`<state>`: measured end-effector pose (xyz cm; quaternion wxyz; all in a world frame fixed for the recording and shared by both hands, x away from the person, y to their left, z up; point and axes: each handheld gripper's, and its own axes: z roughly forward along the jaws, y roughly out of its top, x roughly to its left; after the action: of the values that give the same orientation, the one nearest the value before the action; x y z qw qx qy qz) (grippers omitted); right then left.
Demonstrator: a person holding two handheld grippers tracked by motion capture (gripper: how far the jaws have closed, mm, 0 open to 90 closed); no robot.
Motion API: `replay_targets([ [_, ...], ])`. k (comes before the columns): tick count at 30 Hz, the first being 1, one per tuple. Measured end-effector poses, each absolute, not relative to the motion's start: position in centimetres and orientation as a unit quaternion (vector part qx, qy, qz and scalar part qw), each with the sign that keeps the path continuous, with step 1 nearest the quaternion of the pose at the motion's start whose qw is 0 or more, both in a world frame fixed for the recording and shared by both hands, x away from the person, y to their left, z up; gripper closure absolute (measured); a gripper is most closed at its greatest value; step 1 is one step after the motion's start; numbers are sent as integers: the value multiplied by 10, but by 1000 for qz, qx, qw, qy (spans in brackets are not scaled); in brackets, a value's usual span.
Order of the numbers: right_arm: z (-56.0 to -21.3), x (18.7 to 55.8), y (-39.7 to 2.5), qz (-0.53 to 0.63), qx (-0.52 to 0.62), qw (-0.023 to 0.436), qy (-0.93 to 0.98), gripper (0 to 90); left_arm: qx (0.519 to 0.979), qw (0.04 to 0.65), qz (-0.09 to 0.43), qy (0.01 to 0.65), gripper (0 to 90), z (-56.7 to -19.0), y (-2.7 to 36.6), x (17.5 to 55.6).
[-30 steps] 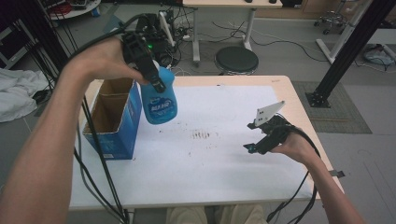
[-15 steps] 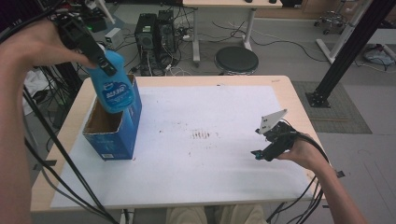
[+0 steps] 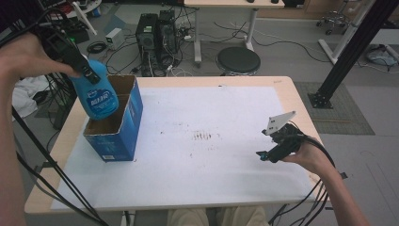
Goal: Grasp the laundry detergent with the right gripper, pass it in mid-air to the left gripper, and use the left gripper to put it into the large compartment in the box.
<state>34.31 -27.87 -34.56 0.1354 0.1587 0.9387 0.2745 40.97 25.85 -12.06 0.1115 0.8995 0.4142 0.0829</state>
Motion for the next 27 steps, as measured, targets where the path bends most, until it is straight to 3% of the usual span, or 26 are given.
replay_targets([
  [27,-360,337,-279,268,170,131,939,201,928,72,38,363,381,-243,251,427],
])
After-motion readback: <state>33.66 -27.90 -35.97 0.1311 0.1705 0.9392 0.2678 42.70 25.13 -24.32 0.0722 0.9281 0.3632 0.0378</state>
